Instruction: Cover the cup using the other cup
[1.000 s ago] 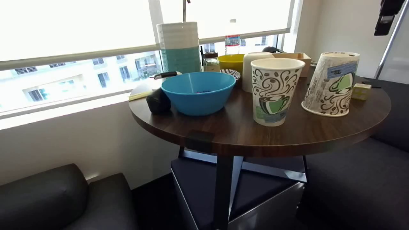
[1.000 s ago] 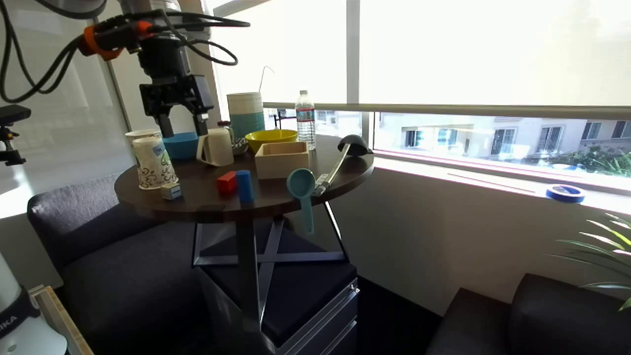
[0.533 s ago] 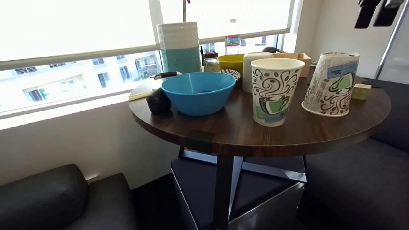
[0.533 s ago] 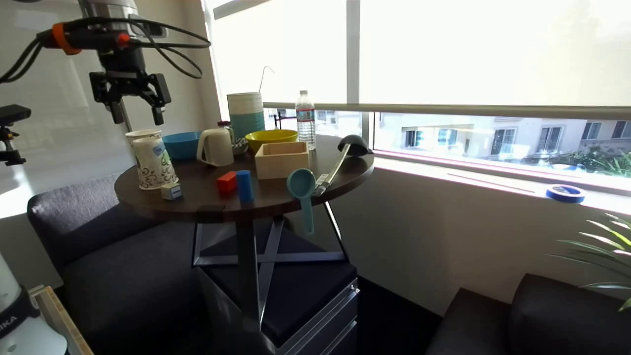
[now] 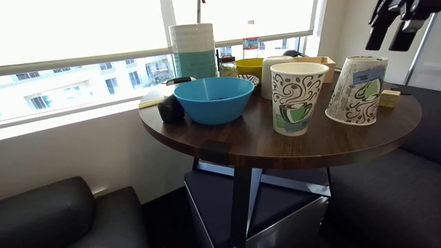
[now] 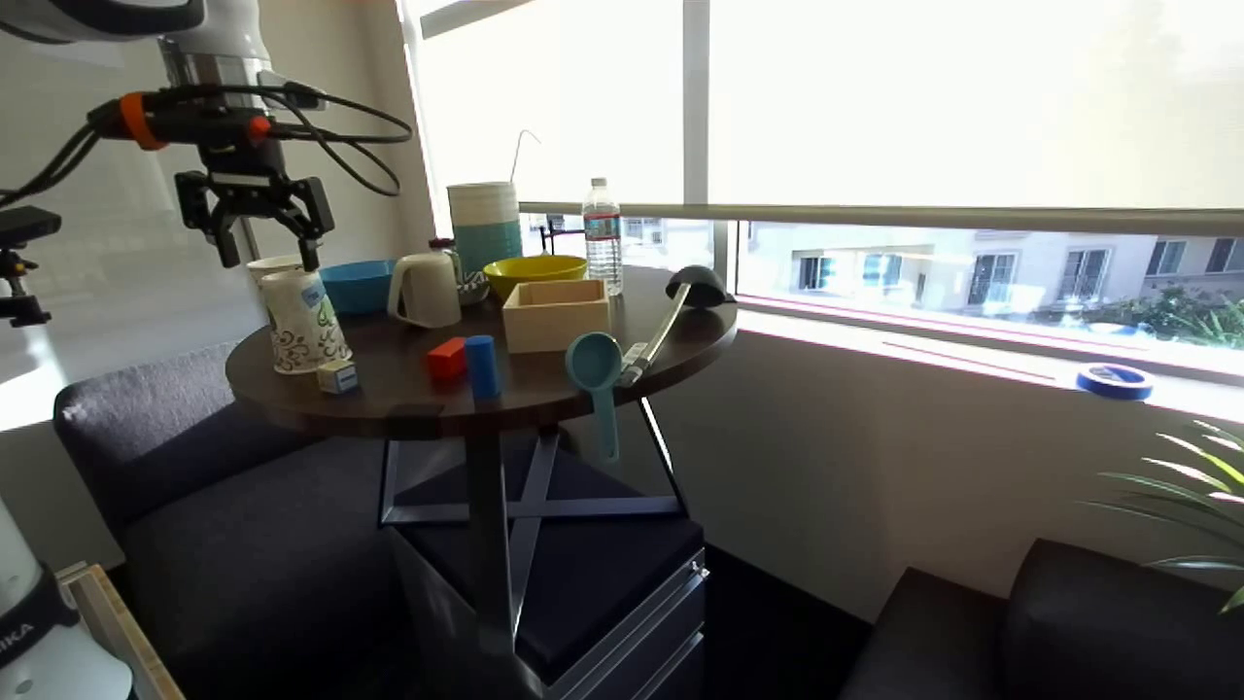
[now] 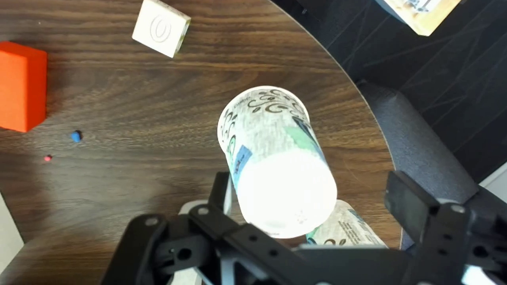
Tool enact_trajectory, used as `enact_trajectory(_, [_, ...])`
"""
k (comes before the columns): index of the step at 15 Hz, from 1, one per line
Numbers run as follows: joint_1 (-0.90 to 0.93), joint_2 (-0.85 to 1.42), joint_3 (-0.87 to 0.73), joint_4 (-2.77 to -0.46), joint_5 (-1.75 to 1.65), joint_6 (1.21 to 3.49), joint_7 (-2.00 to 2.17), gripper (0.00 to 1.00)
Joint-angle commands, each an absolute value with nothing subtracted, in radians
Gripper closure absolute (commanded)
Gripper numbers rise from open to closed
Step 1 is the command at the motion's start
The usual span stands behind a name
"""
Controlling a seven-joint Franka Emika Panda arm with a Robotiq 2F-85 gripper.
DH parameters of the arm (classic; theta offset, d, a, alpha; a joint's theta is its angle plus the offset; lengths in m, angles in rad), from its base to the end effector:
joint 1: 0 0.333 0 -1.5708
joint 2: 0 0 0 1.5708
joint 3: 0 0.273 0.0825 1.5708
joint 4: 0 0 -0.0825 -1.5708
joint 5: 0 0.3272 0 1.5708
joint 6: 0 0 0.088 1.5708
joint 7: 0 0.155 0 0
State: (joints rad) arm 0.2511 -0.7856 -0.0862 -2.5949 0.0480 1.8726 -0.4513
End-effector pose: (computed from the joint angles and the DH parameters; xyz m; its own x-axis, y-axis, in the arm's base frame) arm 0.2952 0.0563 0.4378 0.8080 0.5805 0.1009 0.5879 -0.8059 -0.0704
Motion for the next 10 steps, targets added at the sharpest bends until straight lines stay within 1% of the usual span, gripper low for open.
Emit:
enact_trajectory(1, [0.239, -0.769, -0.074, -2.617, 0.039, 1.945, -0.478, 0.0])
enact_trajectory(7, [0.239, -0.731, -0.072, -2.623, 0.029, 1.981, -0.497, 0.01])
enact_trajectory(8, [0.237, -0.725, -0.072, -2.62, 0.028, 1.987, -0.496, 0.04])
enact_trajectory(9, [0.237, -0.721, -0.073, -2.62, 0.028, 1.993, -0.498, 0.05])
enact_trajectory(10, [0.236, -0.716, -0.071, -2.617, 0.025, 1.998, -0.498, 0.1])
